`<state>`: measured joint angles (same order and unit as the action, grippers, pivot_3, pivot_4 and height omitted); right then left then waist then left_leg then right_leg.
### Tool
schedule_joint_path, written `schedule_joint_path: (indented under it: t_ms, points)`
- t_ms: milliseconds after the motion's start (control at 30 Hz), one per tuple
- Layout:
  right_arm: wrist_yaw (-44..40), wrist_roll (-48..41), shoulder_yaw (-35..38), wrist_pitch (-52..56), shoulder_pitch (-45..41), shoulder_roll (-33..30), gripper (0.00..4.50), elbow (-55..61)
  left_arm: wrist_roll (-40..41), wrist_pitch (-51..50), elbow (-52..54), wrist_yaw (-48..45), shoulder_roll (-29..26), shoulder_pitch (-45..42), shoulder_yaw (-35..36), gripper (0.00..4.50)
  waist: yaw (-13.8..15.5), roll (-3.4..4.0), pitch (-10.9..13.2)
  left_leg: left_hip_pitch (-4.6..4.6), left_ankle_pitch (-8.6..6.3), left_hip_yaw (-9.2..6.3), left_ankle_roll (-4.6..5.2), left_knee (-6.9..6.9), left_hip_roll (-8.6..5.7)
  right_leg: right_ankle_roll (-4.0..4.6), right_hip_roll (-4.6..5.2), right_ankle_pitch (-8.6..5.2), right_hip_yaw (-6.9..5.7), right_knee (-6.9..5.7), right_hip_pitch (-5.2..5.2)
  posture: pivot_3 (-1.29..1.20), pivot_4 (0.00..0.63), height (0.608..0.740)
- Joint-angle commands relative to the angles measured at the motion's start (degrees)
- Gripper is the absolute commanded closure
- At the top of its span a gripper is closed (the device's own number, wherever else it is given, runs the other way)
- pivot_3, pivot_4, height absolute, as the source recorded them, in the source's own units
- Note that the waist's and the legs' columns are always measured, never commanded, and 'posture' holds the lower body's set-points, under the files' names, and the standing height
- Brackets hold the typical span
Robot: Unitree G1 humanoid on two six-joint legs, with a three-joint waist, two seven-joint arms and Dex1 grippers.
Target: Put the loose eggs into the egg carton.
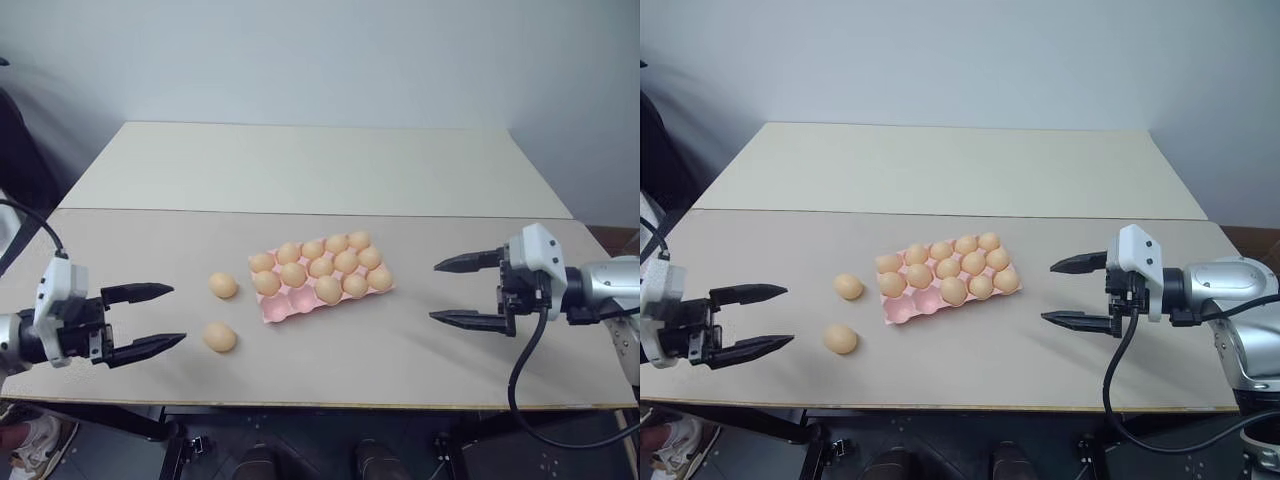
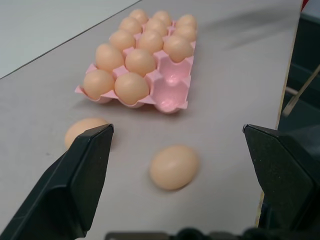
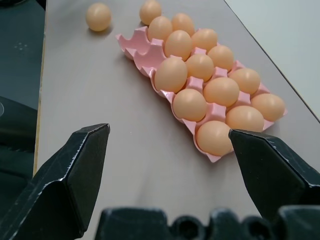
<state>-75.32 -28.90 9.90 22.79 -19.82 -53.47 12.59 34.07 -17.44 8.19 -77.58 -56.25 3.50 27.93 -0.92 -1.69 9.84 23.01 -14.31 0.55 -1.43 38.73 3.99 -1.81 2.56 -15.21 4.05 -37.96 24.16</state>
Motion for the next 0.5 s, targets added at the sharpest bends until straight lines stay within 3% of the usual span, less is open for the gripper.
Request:
schedule_joint_path:
  t_ms: [33,500]
  points:
    - [-0.7,-1.73,-0.48,-1.48,-2.6,0.23,0.06,2.14,-4.12,3.88,1.75,-0.05,-1.22,-0.46,-3.41,0.0,0.07,0.0,0.0,0.01,0.0,0.0,0.0,0.0,0.0,0.0,0.0,0.0,0.0,0.0,0.0,0.0,0.15,0.74]
    - [-3.2,-2.29,-8.57,-2.01,-9.16,3.71,0.06,3.43,-26.69,25.26,-10.98,-1.97,-0.07,-16.89,-29.47,0.0,0.27,0.0,0.0,0.09,0.0,0.0,0.0,0.03,-0.01,0.0,-0.01,0.01,-0.01,-0.01,0.05,0.0,0.15,0.74]
